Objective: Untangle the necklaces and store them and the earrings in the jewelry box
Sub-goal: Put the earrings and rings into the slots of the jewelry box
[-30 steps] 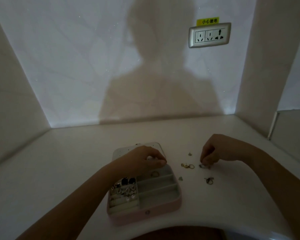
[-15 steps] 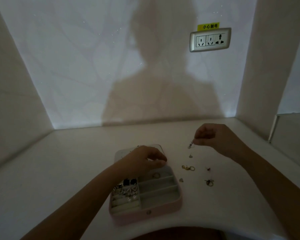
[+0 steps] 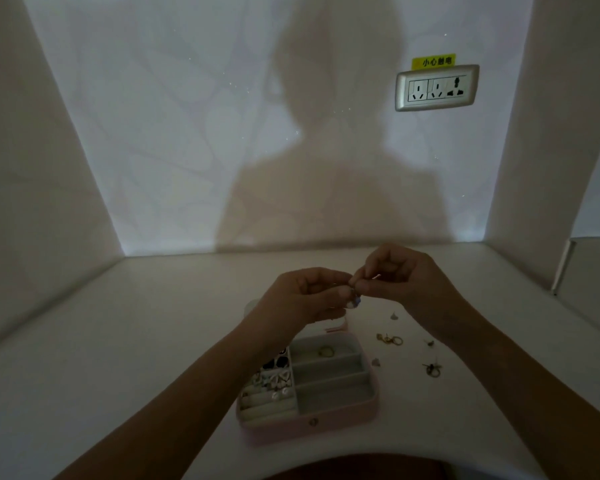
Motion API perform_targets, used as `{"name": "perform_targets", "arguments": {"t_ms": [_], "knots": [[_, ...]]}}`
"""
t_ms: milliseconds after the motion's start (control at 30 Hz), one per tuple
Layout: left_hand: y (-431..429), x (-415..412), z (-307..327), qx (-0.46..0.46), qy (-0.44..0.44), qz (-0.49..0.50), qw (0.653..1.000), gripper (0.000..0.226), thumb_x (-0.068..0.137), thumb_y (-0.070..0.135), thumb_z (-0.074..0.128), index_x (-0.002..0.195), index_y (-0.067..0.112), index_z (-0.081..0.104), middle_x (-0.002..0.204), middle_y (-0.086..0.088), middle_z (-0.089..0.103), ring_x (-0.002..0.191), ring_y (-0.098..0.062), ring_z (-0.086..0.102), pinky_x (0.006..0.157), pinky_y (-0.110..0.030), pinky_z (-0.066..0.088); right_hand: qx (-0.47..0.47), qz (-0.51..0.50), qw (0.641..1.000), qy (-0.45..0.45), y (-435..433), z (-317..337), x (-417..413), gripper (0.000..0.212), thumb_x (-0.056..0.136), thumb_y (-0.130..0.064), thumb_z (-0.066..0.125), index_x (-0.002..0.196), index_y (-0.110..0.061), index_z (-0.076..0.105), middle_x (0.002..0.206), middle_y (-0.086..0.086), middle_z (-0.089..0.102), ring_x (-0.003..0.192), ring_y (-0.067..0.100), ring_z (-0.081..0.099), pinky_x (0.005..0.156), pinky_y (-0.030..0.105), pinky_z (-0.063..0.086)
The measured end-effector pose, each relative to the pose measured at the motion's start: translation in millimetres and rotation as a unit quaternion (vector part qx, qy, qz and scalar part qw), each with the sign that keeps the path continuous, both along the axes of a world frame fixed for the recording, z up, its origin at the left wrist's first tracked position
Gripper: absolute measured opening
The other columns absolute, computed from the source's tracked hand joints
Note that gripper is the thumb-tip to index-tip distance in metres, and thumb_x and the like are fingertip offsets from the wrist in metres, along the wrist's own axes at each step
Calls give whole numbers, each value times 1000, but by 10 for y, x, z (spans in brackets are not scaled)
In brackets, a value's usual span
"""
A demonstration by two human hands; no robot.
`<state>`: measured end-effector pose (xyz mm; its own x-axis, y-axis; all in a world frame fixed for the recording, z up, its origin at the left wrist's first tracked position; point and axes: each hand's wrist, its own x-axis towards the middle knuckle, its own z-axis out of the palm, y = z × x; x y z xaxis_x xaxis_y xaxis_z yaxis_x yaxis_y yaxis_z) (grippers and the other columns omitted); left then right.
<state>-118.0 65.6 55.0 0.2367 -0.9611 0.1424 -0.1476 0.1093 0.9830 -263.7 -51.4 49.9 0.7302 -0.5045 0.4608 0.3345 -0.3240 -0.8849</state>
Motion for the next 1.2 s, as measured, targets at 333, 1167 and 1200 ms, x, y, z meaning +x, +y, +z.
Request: {"name": "perform_targets", "arguments": {"t_ms": [333, 1167, 1200], "knots": [[156, 214, 108, -17, -98, 101, 990, 11, 79, 13, 68, 89, 17, 72, 81, 2, 74, 75, -6, 68, 67, -11, 50, -175, -56, 981, 59, 57, 144, 276, 17, 73, -6, 76, 73, -16, 61, 78, 1, 72, 75, 16, 67, 75, 35, 51], [535, 523, -67, -4, -152, 174, 973, 3, 74, 16, 72, 71, 18, 71, 59, 4, 67, 46, 0, 50, 46, -13, 41, 43, 103, 989, 94, 477, -198, 680, 24, 72, -3, 73, 92, -6, 60, 89, 17, 72, 86, 28, 70, 84, 32, 56], [544, 518, -70, 2, -148, 176, 973, 5, 75, 14, 71, 72, 17, 71, 58, 4, 67, 47, -1, 51, 46, -14, 41, 33, 89, 992, 84, 490, -208, 684, 21, 72, -3, 73, 89, -7, 61, 87, 17, 72, 85, 27, 71, 83, 32, 56]]}}
